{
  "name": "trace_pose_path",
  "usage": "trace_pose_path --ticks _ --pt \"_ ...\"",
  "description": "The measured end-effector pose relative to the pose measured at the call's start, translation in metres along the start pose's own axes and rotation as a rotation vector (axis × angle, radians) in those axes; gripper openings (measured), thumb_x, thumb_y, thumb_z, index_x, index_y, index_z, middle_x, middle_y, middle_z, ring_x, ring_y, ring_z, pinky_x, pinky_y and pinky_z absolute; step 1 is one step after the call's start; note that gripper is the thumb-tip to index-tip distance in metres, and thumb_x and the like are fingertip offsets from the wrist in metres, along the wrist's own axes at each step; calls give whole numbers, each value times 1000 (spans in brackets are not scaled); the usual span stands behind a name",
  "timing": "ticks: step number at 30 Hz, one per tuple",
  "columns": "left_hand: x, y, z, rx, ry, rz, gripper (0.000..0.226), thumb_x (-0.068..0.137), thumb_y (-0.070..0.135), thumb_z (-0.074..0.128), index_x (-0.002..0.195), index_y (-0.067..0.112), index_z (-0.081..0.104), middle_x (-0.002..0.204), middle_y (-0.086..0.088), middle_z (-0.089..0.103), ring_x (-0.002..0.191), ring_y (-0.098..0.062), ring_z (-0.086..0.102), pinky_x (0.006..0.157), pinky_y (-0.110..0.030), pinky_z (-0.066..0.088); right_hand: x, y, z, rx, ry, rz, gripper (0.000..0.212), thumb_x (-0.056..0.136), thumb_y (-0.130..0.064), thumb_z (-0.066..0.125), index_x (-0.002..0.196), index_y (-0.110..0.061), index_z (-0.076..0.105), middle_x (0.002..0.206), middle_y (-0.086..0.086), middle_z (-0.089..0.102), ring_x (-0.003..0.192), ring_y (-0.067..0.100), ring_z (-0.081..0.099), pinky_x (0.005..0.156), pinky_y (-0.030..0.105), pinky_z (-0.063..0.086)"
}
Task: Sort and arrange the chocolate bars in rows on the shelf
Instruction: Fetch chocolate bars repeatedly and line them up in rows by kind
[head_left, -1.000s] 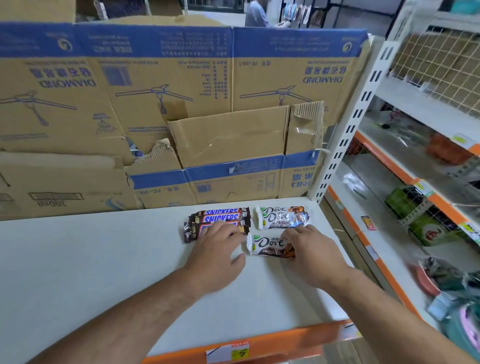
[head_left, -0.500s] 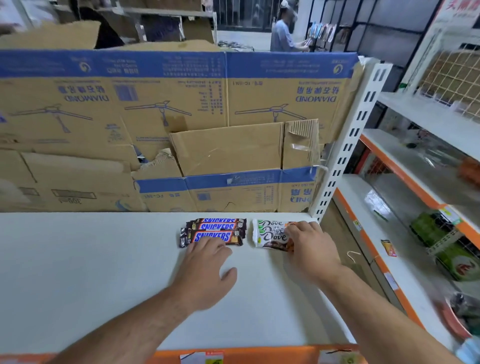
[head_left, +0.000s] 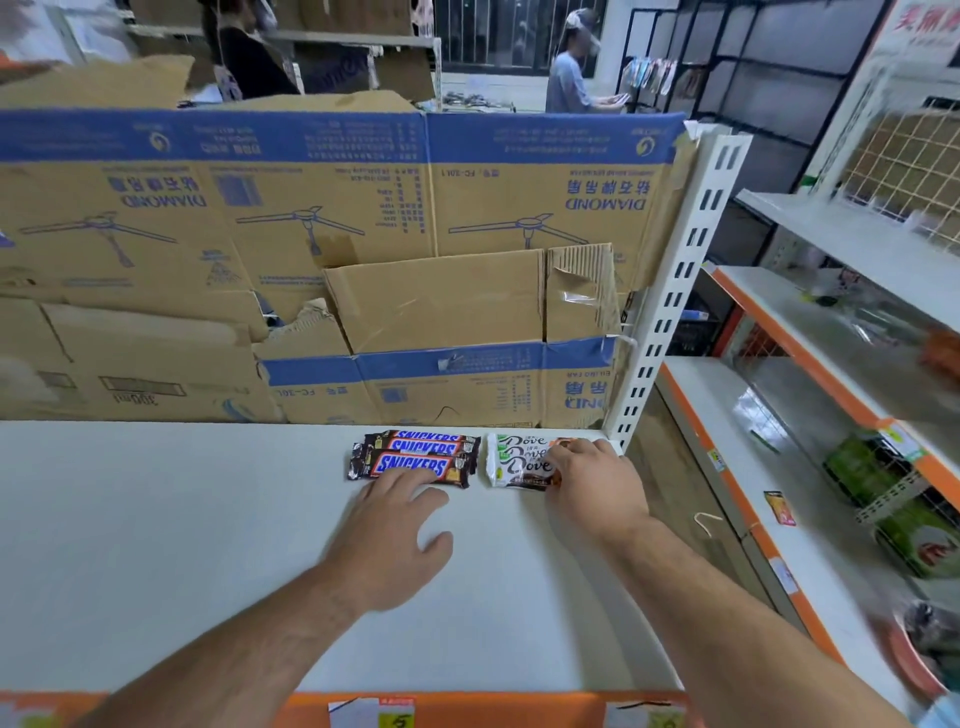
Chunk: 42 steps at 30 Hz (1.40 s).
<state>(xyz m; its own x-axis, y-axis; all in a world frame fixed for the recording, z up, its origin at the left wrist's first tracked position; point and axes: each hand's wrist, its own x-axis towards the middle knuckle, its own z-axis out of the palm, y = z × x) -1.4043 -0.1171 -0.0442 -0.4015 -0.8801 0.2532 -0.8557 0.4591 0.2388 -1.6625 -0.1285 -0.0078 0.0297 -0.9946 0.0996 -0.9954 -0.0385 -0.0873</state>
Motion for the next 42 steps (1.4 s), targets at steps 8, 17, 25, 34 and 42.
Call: trace_pose_path --ticks 8,17,25,34,42 --pt "-1 2 -3 1 -38 -24 46 82 54 44 120 34 57 136 14 44 127 -11 35 104 -38 38 -2 0 2 -29 35 -14 32 76 -30 51 106 -25 59 110 -4 61 100 25 53 74 34 43" --pt "-30 -13 -26 71 -6 -127 50 77 55 50 119 29 60 122 11 56 117 -14 47 98 -35 42 -33 -61 11 10 57 -217 37 68 -44 61 99 -26 66 97 -2 65 94 25 56 80 38 46" --pt "-86 -84 -85 114 -6 -326 70 75 64 34 135 30 49 135 9 47 128 -16 39 107 -34 30 -37 -176 -1 44 -64 -416 54 76 -57 52 124 -32 52 130 -3 51 119 23 44 94 38 39" --pt "-198 -213 -164 181 -14 -464 67 83 59 46 143 31 34 143 6 37 134 -17 28 111 -36 22 -63 -374 -7 70 -64 -509 62 79 -50 53 137 -29 45 140 -2 44 129 22 39 99 38 40" --pt "-312 -342 -252 245 54 -592 65 81 55 50 139 29 38 139 4 43 130 -20 35 106 -38 28 -86 -571 -3 96 -76 -623 68 81 -63 43 139 -29 41 142 -3 42 130 20 38 99 38 39"
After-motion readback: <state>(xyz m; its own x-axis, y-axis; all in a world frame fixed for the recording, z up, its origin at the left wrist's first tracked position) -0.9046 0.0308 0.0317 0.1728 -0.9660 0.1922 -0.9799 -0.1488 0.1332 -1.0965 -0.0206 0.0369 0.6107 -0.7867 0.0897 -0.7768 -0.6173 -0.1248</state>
